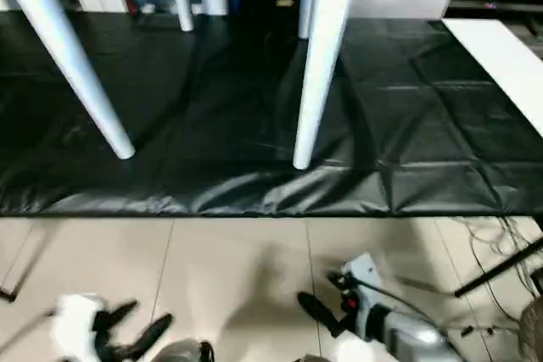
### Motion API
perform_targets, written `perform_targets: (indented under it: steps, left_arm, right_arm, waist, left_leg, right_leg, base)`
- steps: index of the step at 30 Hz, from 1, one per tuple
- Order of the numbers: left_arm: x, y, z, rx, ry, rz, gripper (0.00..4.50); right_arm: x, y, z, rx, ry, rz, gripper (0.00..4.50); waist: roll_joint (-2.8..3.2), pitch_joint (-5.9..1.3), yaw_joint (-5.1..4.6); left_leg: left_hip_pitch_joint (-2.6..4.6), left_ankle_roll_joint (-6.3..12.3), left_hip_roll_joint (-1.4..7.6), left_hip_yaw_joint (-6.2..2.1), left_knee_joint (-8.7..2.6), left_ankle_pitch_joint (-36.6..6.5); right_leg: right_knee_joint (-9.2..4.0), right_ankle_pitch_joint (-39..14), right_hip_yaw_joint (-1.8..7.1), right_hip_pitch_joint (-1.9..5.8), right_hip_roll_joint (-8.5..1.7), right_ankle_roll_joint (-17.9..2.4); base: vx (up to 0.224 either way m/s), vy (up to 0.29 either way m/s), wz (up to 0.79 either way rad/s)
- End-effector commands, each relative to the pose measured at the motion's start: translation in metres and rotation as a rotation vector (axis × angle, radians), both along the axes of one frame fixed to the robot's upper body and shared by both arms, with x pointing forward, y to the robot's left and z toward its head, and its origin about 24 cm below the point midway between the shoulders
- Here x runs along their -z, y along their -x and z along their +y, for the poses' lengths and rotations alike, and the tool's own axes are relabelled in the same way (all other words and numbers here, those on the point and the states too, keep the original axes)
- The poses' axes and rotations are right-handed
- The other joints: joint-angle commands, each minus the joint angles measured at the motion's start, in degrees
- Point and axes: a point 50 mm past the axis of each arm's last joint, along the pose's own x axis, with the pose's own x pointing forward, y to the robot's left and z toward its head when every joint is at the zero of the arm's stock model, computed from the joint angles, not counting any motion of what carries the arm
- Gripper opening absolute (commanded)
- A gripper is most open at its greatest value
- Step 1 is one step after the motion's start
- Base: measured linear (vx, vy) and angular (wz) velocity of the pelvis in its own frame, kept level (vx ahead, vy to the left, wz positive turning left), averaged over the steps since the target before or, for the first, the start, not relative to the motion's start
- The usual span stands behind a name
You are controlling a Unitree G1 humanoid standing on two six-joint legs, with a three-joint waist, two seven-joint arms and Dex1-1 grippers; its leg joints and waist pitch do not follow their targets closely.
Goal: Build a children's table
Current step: Flip table
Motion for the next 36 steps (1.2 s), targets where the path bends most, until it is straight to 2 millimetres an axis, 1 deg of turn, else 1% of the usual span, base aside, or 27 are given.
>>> perform_targets:
  steps: [1, 2, 3, 4, 5, 6, 7, 8, 9, 10, 11, 12, 13, 14, 15, 16, 17, 18, 22, 24, 27, 28, 29, 30, 32, 35, 36]
  left_arm:
    - [0.04, -0.001, 0.002, -0.168, -0.183, 0.193, 4.47]
    - [0.04, -0.001, 0.002, -0.168, -0.183, 0.193, 4.47]
    - [0.045, -0.003, 0.004, -0.214, -0.215, 0.221, 4.47]
    - [0.048, -0.007, 0.003, -0.245, -0.217, 0.241, 4.47]
    - [0.053, -0.009, 0.0, -0.264, -0.211, 0.265, 4.47]
    - [0.06, -0.007, -0.005, -0.268, -0.219, 0.311, 4.47]
    - [0.065, -0.005, -0.008, -0.264, -0.232, 0.34, 4.47]
    - [0.069, 0.0, -0.011, -0.225, -0.28, 0.365, 4.47]
    - [0.072, 0.003, -0.014, -0.167, -0.334, 0.377, 4.47]
    - [0.073, -0.001, -0.021, -0.099, -0.37, 0.371, 4.47]
    - [0.072, -0.007, -0.024, -0.097, -0.373, 0.363, 4.47]
    - [0.071, -0.013, -0.027, -0.101, -0.375, 0.35, 4.47]
    - [0.071, -0.014, -0.028, -0.104, -0.375, 0.348, 4.47]
    - [0.071, -0.019, -0.031, -0.122, -0.377, 0.346, 4.47]
    - [0.071, -0.019, -0.031, -0.122, -0.379, 0.349, 4.47]
    - [0.073, -0.016, -0.034, -0.122, -0.387, 0.379, 4.47]
    - [0.074, -0.014, -0.035, -0.121, -0.389, 0.391, 4.47]
    - [0.076, -0.01, -0.036, -0.11, -0.4, 0.414, 4.47]
    - [0.08, -0.001, -0.041, -0.086, -0.402, 0.457, 4.47]
    - [0.08, 0.0, -0.045, -0.085, -0.395, 0.454, 4.47]
    - [0.08, -0.002, -0.049, -0.097, -0.393, 0.445, 4.47]
    - [0.08, -0.002, -0.05, -0.1, -0.393, 0.445, 4.47]
    - [0.08, -0.002, -0.05, -0.101, -0.393, 0.445, 4.47]
    - [0.079, -0.004, -0.041, -0.119, -0.382, 0.428, 4.47]
    - [0.077, -0.009, -0.034, -0.153, -0.349, 0.393, 4.47]
    - [0.073, -0.016, -0.028, -0.205, -0.304, 0.353, 4.47]
    - [0.067, -0.029, -0.021, -0.315, -0.242, 0.285, 4.47]
  right_arm:
    - [0.026, 0.011, -0.005, 0.197, 0.138, 0.141, 4.5]
    - [0.026, 0.011, -0.005, 0.197, 0.139, 0.141, 4.5]
    - [0.031, 0.013, -0.006, 0.25, 0.162, 0.173, 4.5]
    - [0.035, 0.017, -0.008, 0.301, 0.201, 0.202, 4.5]
    - [0.038, 0.019, -0.009, 0.329, 0.227, 0.217, 4.5]
    - [0.041, 0.022, -0.008, 0.369, 0.243, 0.246, 4.5]
    - [0.043, 0.024, -0.008, 0.391, 0.253, 0.264, 4.5]
    - [0.044, 0.026, -0.006, 0.404, 0.257, 0.285, 4.5]
    - [0.046, 0.028, -0.004, 0.409, 0.266, 0.295, 4.5]
    - [0.047, 0.029, -0.002, 0.422, 0.284, 0.306, 4.5]
    - [0.048, 0.029, 0.0, 0.419, 0.306, 0.318, 4.5]
    - [0.049, 0.03, 0.001, 0.407, 0.33, 0.329, 4.5]
    - [0.049, 0.03, 0.002, 0.401, 0.337, 0.332, 4.5]
    - [0.051, 0.033, 0.003, 0.378, 0.364, 0.341, 4.5]
    - [0.051, 0.033, 0.002, 0.377, 0.366, 0.342, 4.5]
    - [0.052, 0.037, 0.0, 0.371, 0.388, 0.348, 4.5]
    - [0.052, 0.038, -0.001, 0.373, 0.398, 0.349, 4.5]
    - [0.053, 0.041, -0.002, 0.387, 0.4, 0.362, 4.5]
    - [0.055, 0.047, -0.006, 0.385, 0.43, 0.376, 4.5]
    - [0.055, 0.048, -0.007, 0.367, 0.449, 0.365, 4.5]
    - [0.055, 0.047, -0.005, 0.361, 0.441, 0.351, 4.5]
    - [0.055, 0.047, -0.004, 0.36, 0.433, 0.349, 4.5]
    - [0.055, 0.046, -0.004, 0.358, 0.429, 0.349, 4.5]
    - [0.055, 0.045, -0.002, 0.346, 0.422, 0.342, 4.5]
    - [0.054, 0.042, 0.0, 0.34, 0.41, 0.332, 4.5]
    - [0.053, 0.039, 0.002, 0.34, 0.392, 0.319, 4.5]
    - [0.05, 0.031, 0.005, 0.349, 0.355, 0.285, 4.5]
  waist:
    - [-0.94, -2.02, -1.02]
    - [-0.86, -2.59, -0.73]
    - [-0.29, -2.68, -0.49]
    - [-0.91, -2.43, -0.69]
    - [-0.82, -2.46, -0.65]
    - [-0.9, -2.95, -0.56]
    - [-1.02, -3.04, -0.63]
    - [-0.43, -2.58, -0.76]
    - [-0.88, -2.56, -0.97]
    - [-0.61, -2.34, -1.12]
    - [-0.59, -2.23, -1.41]
    - [-0.21, -2.05, -1.41]
    - [-0.49, -2.0, -1.58]
    - [-0.18, -1.9, -1.48]
    - [-0.38, -1.83, -1.52]
    - [-0.1, -1.93, -1.32]
    - [-0.16, -1.76, -1.21]
    - [0.06, -1.82, -1.18]
    - [0.23, -1.67, -1.32]
    - [0.16, -1.67, -1.35]
    - [0.05, -1.48, -1.37]
    - [-0.18, -1.38, -1.38]
    - [-0.05, -1.29, -1.37]
    - [-0.11, -1.17, -1.36]
    - [-0.01, -1.02, -1.35]
    - [0.01, -1.16, -1.39]
    - [-0.22, -0.92, -1.42]
  left_leg:
    - [0.39, -0.28, 3.83, -1.2, -4.89, -20.72]
    - [0.62, 0.25, 3.62, -1.14, -4.49, -17.83]
    - [0.21, 0.74, 4.29, -1.24, -4.45, -16.04]
    - [-0.1, 1.04, 4.41, -1.11, -4.52, -15.45]
    - [0.08, 1.15, 4.36, -0.94, -4.54, -14.79]
    - [0.11, 1.61, 4.35, -0.98, -4.32, -13.63]
    - [0.13, 2.07, 4.14, -0.76, -4.14, -12.86]
    - [0.02, 2.75, 4.22, -0.85, -4.35, -13.71]
    - [-0.29, 3.12, 4.33, -0.99, -4.55, -14.3]
    - [-0.24, 3.17, 4.5, -1.08, -4.65, -15.0]
    - [-0.02, 3.13, 4.63, -1.02, -4.7, -16.45]
    - [0.05, 2.75, 4.61, -1.07, -4.83, -17.45]
    - [0.06, 2.64, 4.57, -0.93, -4.83, -18.0]
    - [0.15, 2.07, 4.58, -0.98, -4.85, -18.95]
    - [0.22, 1.91, 4.59, -0.87, -4.84, -19.4]
    - [0.33, 1.94, 4.7, -0.9, -4.77, -19.13]
    - [0.24, 2.28, 4.7, -0.79, -4.77, -18.59]
    - [0.07, 2.41, 4.68, -0.82, -4.82, -17.85]
    - [-0.16, 2.77, 4.68, -0.89, -4.97, -17.65]
    - [-0.35, 3.47, 4.65, -0.8, -4.89, -16.53]
    - [-0.26, 4.06, 4.7, -0.72, -4.93, -16.62]
    - [-0.24, 4.29, 4.72, -0.68, -4.96, -16.89]
    - [-0.26, 4.45, 4.76, -0.7, -5.01, -16.89]
    - [-0.24, 4.38, 4.8, -0.69, -5.1, -17.32]
    - [-0.3, 4.27, 4.76, -0.74, -5.2, -17.63]
    - [-0.28, 4.26, 4.89, -0.61, -5.21, -17.25]
    - [-0.43, 4.53, 4.86, -0.51, -5.25, -17.13]
  right_leg:
    - [-5.31, -15.2, 2.78, 0.28, -4.2, -11.87]
    - [-4.94, -12.51, 2.93, 0.56, -4.42, -12.43]
    - [-4.79, -10.21, 2.86, 0.71, -4.94, -13.13]
    - [-4.81, -8.81, 2.64, 0.83, -4.72, -13.21]
    - [-4.64, -6.71, 2.41, 0.59, -4.33, -13.59]
    - [-4.25, -3.47, 2.37, 1.0, -4.37, -13.98]
    - [-4.16, -1.9, 2.35, 0.94, -4.16, -14.09]
    - [-4.33, -1.22, 2.28, 0.76, -4.12, -13.99]
    - [-4.25, -2.13, 2.25, 1.19, -4.51, -13.28]
    - [-4.39, -3.19, 2.24, 1.02, -4.62, -12.98]
    - [-4.69, -5.47, 2.33, 0.84, -4.81, -13.05]
    - [-4.89, -7.6, 2.35, 0.69, -4.84, -13.38]
    - [-5.05, -8.55, 2.38, 0.62, -4.76, -13.4]
    - [-5.1, -10.56, 2.37, 0.54, -4.86, -13.56]
    - [-5.26, -11.5, 2.42, 0.52, -4.88, -13.46]
    - [-5.23, -12.25, 2.55, 0.51, -5.09, -13.47]
    - [-5.37, -12.25, 2.58, 0.41, -5.06, -13.41]
    - [-5.29, -12.0, 2.53, 0.56, -5.08, -13.23]
    - [-5.31, -11.77, 2.45, 0.56, -5.02, -13.0]
    - [-5.31, -10.74, 2.45, 0.56, -5.05, -13.08]
    - [-5.46, -11.05, 2.49, 0.4, -5.09, -13.1]
    - [-5.53, -11.72, 2.51, 0.33, -5.07, -13.04]
    - [-5.52, -12.18, 2.52, 0.27, -5.09, -12.99]
    - [-5.67, -13.27, 2.54, 0.17, -5.12, -12.79]
    - [-5.86, -14.47, 2.62, 0.04, -5.23, -12.64]
    - [-5.63, -12.77, 2.67, -0.02, -5.12, -13.06]
    - [-5.59, -12.38, 2.7, -0.05, -5.13, -13.17]
  base:
    - [0.0, 0.0, 0.0]
    - [0.0, 0.0, 0.0]
    - [0.0, 0.0, 0.0]
    - [0.0, 0.0, 0.0]
    - [0.0, 0.0, 0.0]
    - [0.0, 0.0, 0.0]
    - [0.0, 0.0, 0.0]
    - [0.0, 0.0, 0.0]
    - [0.0, 0.0, 0.0]
    - [0.0, 0.0, 0.0]
    - [0.0, 0.0, 0.0]
    - [0.0, 0.0, 0.0]
    - [0.0, 0.0, 0.0]
    - [0.0, 0.0, 0.0]
    - [0.0, 0.0, 0.0]
    - [0.0, 0.0, 0.0]
    - [0.0, 0.0, 0.0]
    - [0.0, 0.0, 0.0]
    - [0.0, 0.0, 0.0]
    - [0.0, 0.0, 0.0]
    - [0.0, 0.0, 0.0]
    - [0.0, 0.0, 0.0]
    - [0.0, 0.0, 0.0]
    - [0.0, 0.0, 0.0]
    - [0.0, 0.0, 0.0]
    - [0.0, 0.0, 0.0]
    - [0.0, 0.0, 0.0]
